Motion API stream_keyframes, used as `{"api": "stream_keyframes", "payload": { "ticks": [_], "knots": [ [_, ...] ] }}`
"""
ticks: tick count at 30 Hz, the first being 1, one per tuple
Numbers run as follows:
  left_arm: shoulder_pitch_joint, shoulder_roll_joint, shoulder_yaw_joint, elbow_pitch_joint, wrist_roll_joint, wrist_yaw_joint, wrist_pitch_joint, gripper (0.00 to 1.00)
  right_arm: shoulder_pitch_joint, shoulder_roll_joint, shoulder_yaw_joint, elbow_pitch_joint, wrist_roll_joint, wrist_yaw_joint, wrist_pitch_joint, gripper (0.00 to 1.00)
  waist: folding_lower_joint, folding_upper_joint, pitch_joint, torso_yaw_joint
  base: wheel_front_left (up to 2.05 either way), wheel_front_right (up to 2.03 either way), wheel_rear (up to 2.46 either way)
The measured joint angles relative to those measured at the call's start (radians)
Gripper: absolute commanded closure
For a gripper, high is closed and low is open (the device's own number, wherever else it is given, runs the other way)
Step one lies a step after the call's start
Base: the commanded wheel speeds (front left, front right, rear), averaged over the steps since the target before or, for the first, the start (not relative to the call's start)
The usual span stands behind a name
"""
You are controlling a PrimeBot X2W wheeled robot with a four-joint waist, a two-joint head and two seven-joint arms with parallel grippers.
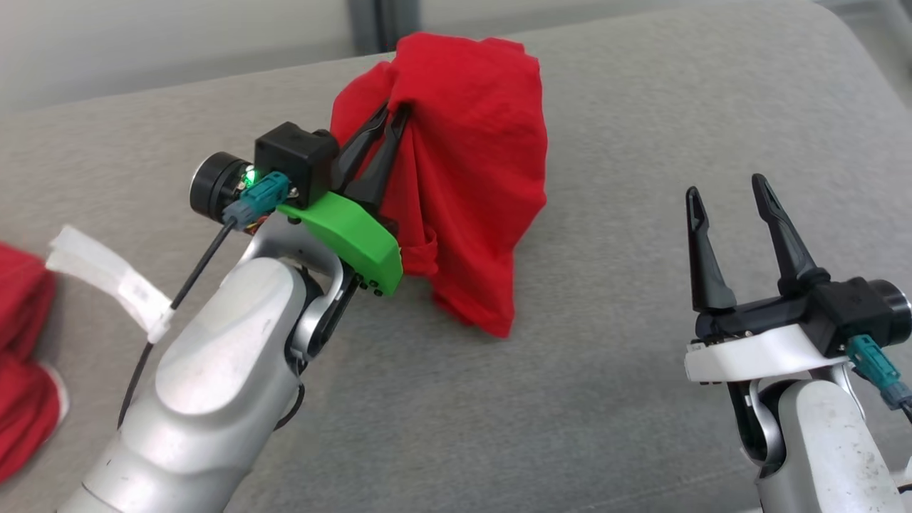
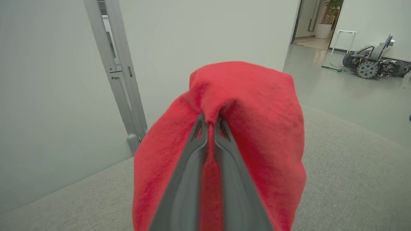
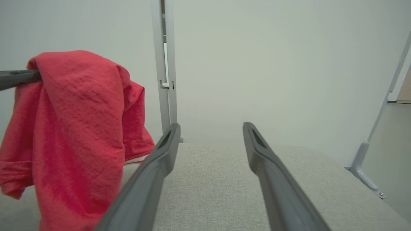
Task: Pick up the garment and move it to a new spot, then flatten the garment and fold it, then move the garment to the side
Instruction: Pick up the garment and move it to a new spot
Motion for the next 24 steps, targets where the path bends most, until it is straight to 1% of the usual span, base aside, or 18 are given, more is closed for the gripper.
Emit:
{"api": "stream_keyframes", "payload": {
  "ticks": [6, 7, 8, 9, 12, 15, 18, 20, 24],
  "knots": [
    [-0.047, -0.025, -0.023, 0.147, 0.016, -0.011, -0.016, 1.00, 0.000, -0.001, -0.004, -0.008, 0.028, 0.000, 0.000, 0.00, 0.0000, 0.0000, 0.039, -0.121, 0.00, 0.00, 0.00],
    [-0.053, -0.028, -0.027, 0.172, 0.024, -0.011, -0.027, 0.42, 0.001, -0.001, -0.003, -0.009, 0.031, 0.000, 0.000, 0.00, 0.0000, 0.0000, 0.046, -0.138, 0.00, 0.00, 0.00],
    [-0.058, -0.031, -0.030, 0.190, 0.031, -0.011, -0.034, 0.04, 0.001, -0.001, -0.003, -0.009, 0.032, 0.000, 0.000, 0.00, 0.0000, 0.0000, 0.052, -0.151, 0.00, 0.00, 0.00],
    [-0.064, -0.037, -0.029, 0.212, 0.032, -0.010, -0.045, 0.00, 0.001, -0.001, -0.004, -0.009, 0.033, 0.000, 0.000, 0.00, 0.0000, 0.0000, 0.060, -0.165, 0.00, 0.00, 0.00],
    [-0.069, -0.049, -0.031, 0.258, 0.031, -0.020, -0.072, 0.00, 0.002, -0.001, -0.008, -0.008, 0.034, 0.000, 0.000, 0.00, 0.0000, 0.0000, 0.082, -0.188, 0.00, 0.00, 0.00],
    [-0.068, -0.058, -0.029, 0.286, 0.027, -0.027, -0.106, 0.00, 0.002, 0.000, -0.013, -0.008, 0.023, 0.000, 0.000, 0.00, 0.0000, 0.0000, 0.093, -0.182, 0.00, 0.00, 0.00],
    [-0.067, -0.056, -0.021, 0.298, 0.020, -0.028, -0.144, 0.00, 0.004, 0.000, -0.012, -0.007, 0.004, 0.000, 0.000, 0.00, 0.0000, 0.0000, 0.095, -0.162, 0.00, 0.00, 0.00],
    [-0.062, -0.045, -0.024, 0.296, 0.036, -0.018, -0.170, 0.00, 0.005, 0.001, -0.007, -0.007, -0.009, 0.000, 0.000, 0.00, 0.0000, 0.0000, 0.093, -0.142, 0.00, 0.00, 0.00],
    [-0.010, -0.028, -0.009, 0.260, 0.040, -0.006, -0.204, 0.00, 0.009, 0.001, -0.005, -0.009, -0.042, 0.000, 0.000, 0.00, 0.0000, 0.0000, 0.081, -0.091, 0.00, 0.00, 0.00]
  ]
}}
